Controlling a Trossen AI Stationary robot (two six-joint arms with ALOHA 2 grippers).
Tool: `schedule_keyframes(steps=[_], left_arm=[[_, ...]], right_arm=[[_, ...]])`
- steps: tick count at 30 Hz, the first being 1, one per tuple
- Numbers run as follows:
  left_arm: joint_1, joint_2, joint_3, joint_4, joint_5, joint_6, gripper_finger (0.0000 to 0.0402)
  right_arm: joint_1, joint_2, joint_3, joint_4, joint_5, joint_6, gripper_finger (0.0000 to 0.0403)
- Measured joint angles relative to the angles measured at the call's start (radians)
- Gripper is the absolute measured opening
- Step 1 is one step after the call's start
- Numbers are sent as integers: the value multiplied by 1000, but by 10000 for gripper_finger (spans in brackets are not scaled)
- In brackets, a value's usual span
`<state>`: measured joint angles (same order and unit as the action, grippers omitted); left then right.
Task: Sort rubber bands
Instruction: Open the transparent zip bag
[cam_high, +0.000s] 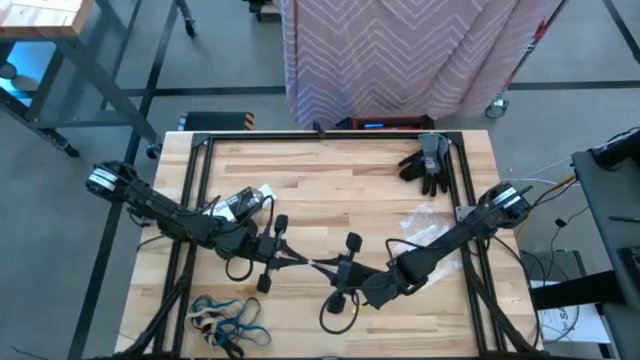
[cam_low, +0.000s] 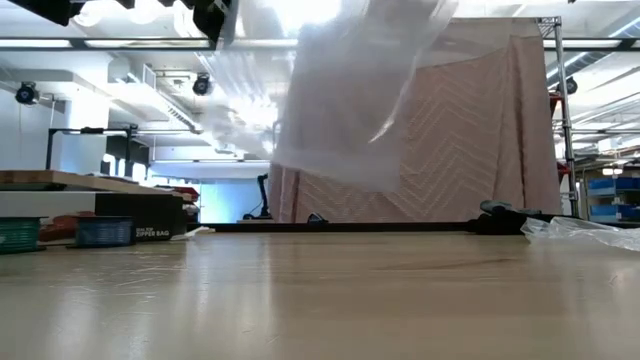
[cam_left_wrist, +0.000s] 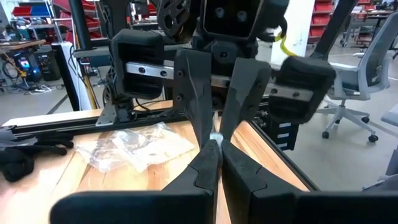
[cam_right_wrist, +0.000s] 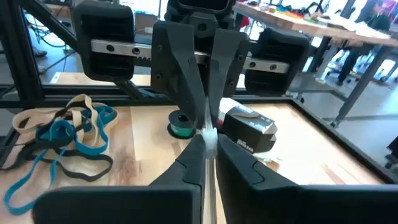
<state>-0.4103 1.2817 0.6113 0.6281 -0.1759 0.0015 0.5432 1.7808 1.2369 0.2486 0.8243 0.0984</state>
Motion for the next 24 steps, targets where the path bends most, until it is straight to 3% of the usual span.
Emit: schedule_keyframes(steps=[7, 15, 20, 24], left_arm=[[-1, -2, 0, -13, 2, 0, 1], [-2, 4, 0, -19, 13, -3, 1], [-2, 16, 0, -18, 29, -3, 23], [-2, 20, 0, -18, 30, -25, 52]], right_arm=[[5, -43, 0, -115, -39, 99, 24], [6, -42, 0, -177, -76, 100, 12], [6, -42, 0, -188, -76, 38, 11], [9, -42, 0, -185, -87, -102, 12]])
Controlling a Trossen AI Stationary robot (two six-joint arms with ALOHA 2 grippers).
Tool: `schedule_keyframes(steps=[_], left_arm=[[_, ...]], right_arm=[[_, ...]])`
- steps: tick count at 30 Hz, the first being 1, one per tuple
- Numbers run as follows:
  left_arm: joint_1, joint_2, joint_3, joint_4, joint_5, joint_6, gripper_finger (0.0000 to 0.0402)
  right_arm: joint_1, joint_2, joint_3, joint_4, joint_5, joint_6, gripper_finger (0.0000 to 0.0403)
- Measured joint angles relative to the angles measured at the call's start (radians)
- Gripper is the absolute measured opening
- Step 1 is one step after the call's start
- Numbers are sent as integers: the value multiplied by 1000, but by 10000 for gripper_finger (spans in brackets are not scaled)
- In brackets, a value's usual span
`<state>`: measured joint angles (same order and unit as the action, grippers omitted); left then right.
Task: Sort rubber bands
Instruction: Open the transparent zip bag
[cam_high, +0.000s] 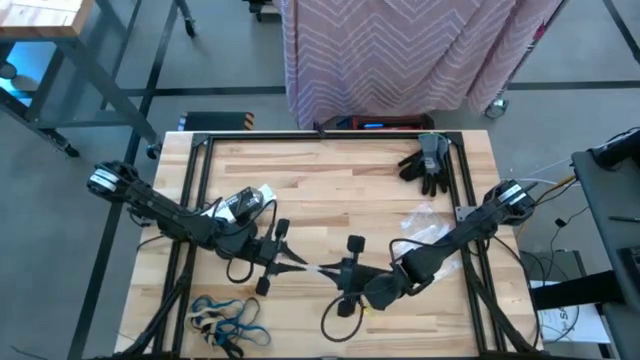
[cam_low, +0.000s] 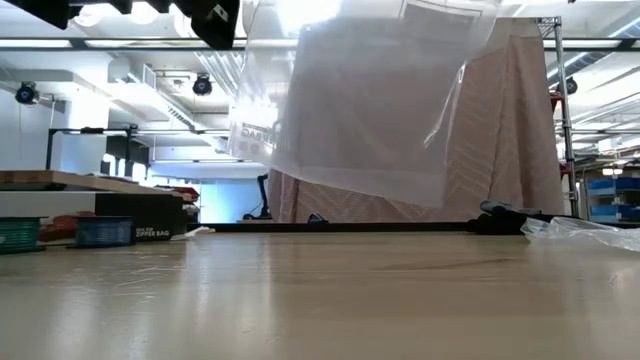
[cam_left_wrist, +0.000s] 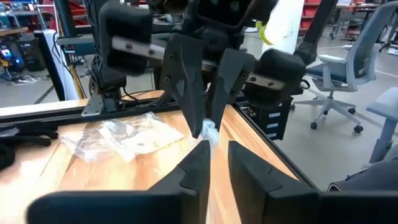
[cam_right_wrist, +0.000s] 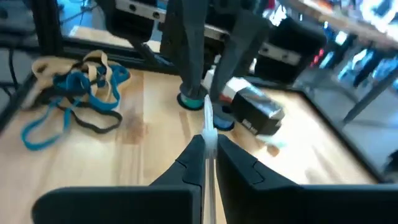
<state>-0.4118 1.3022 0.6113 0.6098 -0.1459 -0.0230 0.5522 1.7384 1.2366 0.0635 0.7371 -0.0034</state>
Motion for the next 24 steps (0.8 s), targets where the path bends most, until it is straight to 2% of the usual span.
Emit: schedule_keyframes(steps=[2, 5, 9, 11, 13, 20, 24], left_arm=[[0, 0, 0, 0, 33, -18, 66], [5, -1, 0, 0, 103, -41, 87], [39, 3, 0, 3, 134, -59, 114], [79, 18, 0, 8, 196, -73, 128], [132, 46, 0, 40, 284, -96, 141], [346, 262, 7, 388, 713, -276, 184], [403, 407, 91, 518, 895, -347, 203]], right_arm=[[1, -3, 2, -7, -47, -133, 14], [5, -4, 23, -9, -184, -368, 15], [1, -6, 41, -7, -528, -649, 16], [-7, -5, 45, -8, -703, -733, 17], [-15, -5, 47, -2, -808, -776, 17], [-65, -5, 48, 28, -816, -813, 18], [-95, -5, 48, 33, -831, -834, 18]])
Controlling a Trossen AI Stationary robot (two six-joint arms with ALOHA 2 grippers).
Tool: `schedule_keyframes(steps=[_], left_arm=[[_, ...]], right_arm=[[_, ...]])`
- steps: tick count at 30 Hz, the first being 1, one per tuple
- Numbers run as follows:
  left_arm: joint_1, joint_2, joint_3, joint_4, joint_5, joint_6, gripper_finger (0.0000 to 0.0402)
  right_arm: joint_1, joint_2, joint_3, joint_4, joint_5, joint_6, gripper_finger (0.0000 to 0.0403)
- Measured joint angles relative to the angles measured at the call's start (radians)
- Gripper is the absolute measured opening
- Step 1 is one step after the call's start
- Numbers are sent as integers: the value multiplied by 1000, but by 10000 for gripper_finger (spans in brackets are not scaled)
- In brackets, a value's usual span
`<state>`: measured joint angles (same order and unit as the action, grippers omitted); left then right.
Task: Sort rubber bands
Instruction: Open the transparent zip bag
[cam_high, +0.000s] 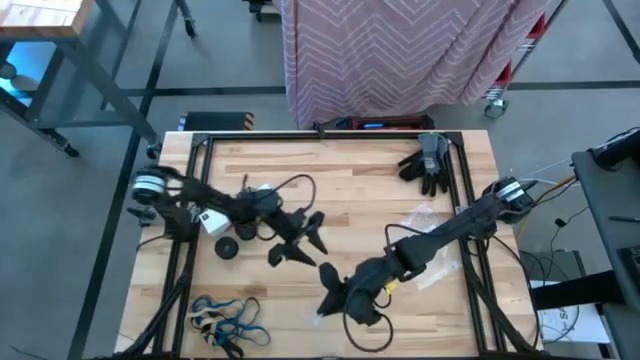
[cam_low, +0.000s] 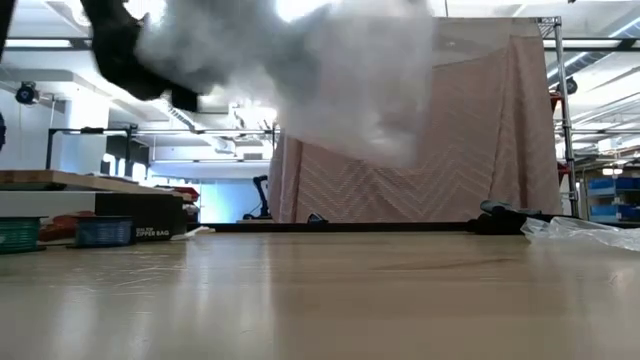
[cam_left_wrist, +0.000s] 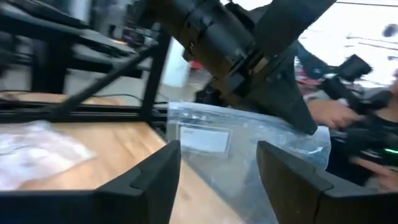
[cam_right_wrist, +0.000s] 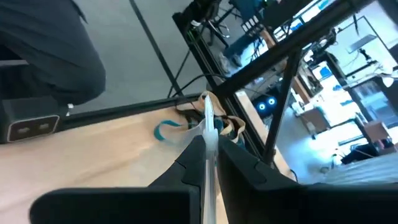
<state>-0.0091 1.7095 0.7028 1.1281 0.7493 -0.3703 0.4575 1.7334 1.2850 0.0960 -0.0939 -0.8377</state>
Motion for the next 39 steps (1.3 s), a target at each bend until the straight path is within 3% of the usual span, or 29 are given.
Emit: schedule_keyframes(steps=[7, 14, 23, 30, 36, 39], left_arm=[[32, 205, 261, 2, 324, -79, 233], [42, 299, 441, 22, 562, -117, 248], [52, 365, 513, 14, 551, -101, 231], [46, 383, 514, 16, 494, -101, 236], [27, 383, 514, 15, 501, -113, 260], [13, 382, 514, 16, 533, -114, 270]], right_arm=[[-25, -27, 0, 58, -117, -22, 18], [-13, -117, 0, 39, -142, 103, 18], [-11, -242, 0, 64, -142, 233, 18], [-26, -300, 1, 56, -142, 67, 18], [-28, -282, 0, -13, -149, -128, 18], [-34, -275, 0, -56, -150, -149, 18]])
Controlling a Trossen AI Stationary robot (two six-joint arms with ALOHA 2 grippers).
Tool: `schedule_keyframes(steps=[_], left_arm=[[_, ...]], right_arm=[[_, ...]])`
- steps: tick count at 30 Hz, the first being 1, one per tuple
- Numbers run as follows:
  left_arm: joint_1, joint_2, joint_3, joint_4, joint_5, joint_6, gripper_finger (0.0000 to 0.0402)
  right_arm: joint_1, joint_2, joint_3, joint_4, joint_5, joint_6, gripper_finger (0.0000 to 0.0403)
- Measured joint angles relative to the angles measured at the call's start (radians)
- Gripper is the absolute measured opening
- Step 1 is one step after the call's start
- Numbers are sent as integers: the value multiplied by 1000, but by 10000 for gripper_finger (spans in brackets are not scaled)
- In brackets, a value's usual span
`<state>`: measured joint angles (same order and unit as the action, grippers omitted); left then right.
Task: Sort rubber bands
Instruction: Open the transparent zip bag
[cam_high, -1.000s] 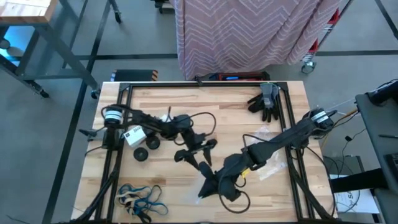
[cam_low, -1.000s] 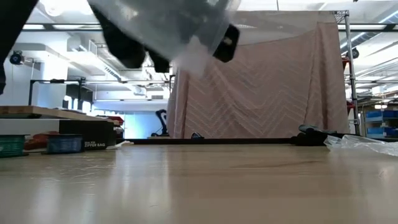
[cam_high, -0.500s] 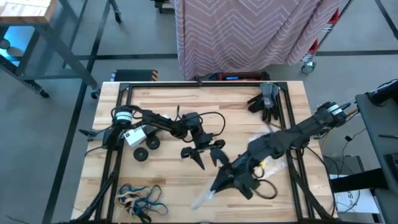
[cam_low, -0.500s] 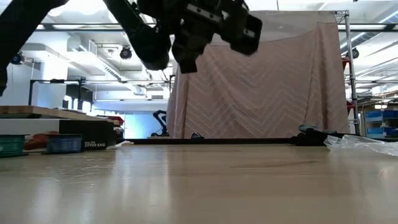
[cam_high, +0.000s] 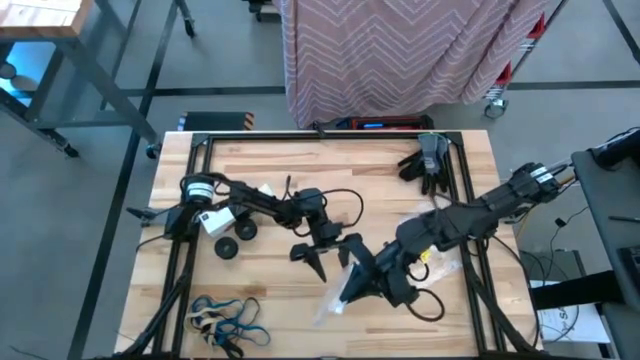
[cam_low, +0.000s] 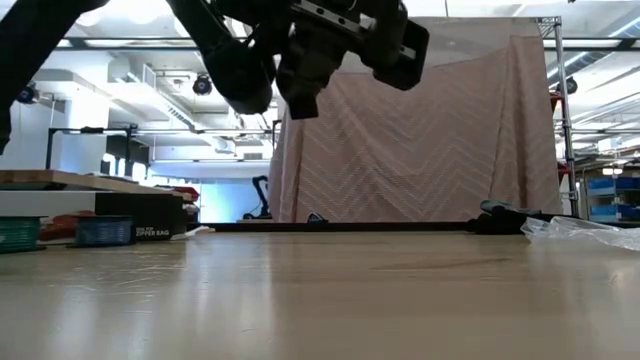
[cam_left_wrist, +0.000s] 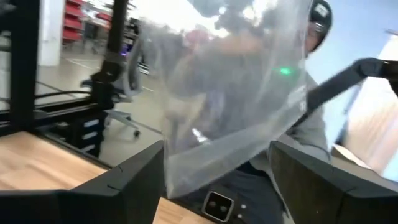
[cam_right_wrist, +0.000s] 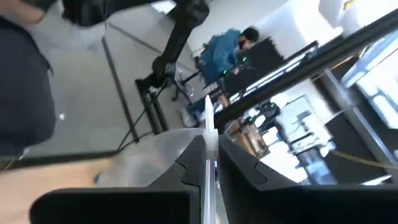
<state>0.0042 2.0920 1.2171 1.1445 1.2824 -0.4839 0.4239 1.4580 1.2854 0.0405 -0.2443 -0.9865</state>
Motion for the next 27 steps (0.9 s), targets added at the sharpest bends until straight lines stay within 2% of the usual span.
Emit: schedule_keyframes(steps=[6, 13, 22, 27], left_arm=[[-15, -13, 0, 8, 68, -7, 278], [10, -16, 0, 7, 88, -31, 263], [3, -19, 0, -20, 88, -53, 241], [3, -19, 0, -107, 41, -18, 227]], right_arm=[[2, -10, 0, -132, -39, 23, 18], [4, -11, 0, -154, -260, 116, 18], [4, -10, -1, -319, -261, 183, 18], [3, -10, -1, -297, -261, 131, 18]])
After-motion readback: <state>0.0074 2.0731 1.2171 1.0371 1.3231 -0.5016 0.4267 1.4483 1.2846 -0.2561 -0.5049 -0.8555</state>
